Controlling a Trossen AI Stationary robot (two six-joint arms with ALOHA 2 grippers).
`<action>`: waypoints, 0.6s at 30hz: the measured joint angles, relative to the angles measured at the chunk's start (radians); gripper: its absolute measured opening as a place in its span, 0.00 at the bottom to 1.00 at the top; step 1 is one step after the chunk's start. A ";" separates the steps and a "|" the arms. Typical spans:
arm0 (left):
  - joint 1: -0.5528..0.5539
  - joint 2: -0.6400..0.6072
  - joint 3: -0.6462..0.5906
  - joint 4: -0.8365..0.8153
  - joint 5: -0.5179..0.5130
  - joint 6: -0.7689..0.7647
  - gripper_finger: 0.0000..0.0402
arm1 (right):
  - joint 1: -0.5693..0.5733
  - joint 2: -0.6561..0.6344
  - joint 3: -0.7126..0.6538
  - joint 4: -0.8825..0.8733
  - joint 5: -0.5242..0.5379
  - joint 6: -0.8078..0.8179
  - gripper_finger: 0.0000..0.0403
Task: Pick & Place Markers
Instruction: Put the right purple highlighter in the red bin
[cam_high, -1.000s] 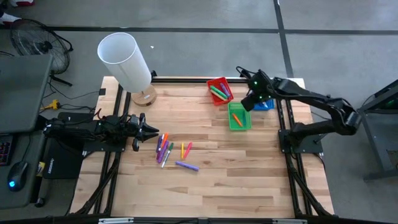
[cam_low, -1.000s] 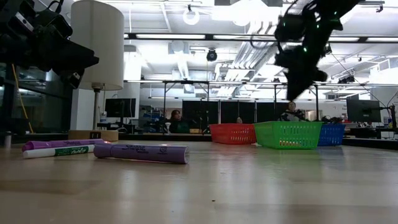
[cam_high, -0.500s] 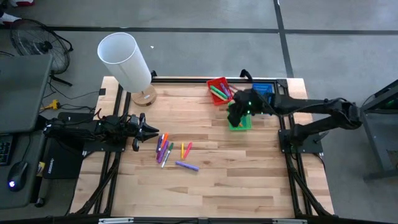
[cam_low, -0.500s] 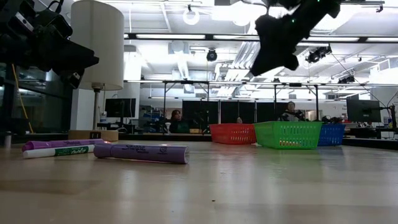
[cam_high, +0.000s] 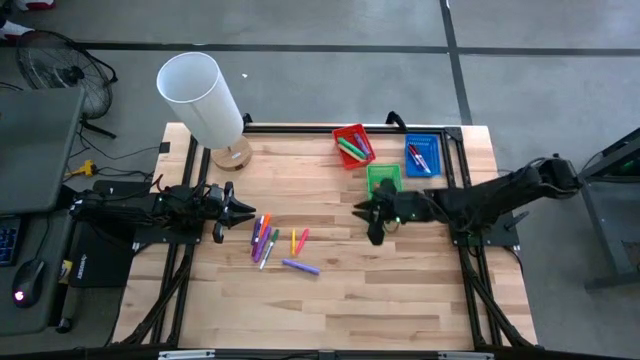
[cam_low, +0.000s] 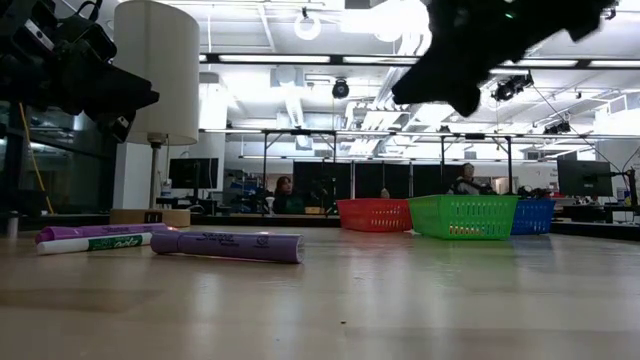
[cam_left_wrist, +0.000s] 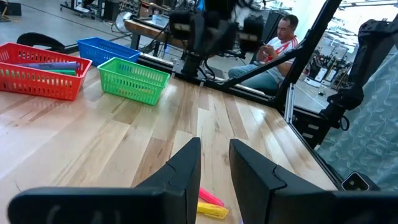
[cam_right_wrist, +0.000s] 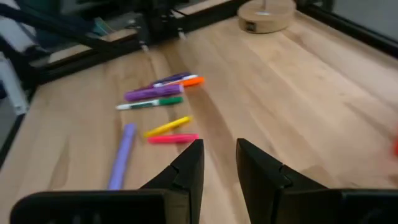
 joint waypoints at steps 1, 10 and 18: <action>0.000 0.000 0.000 0.000 0.000 0.000 0.21 | 0.018 0.000 -0.030 0.041 0.014 0.008 0.20; 0.000 0.000 0.000 0.000 0.000 0.000 0.21 | 0.159 0.074 -0.152 0.180 0.106 0.133 0.20; 0.000 0.000 0.000 0.000 0.000 0.000 0.21 | 0.212 0.340 -0.053 0.322 0.137 0.173 0.20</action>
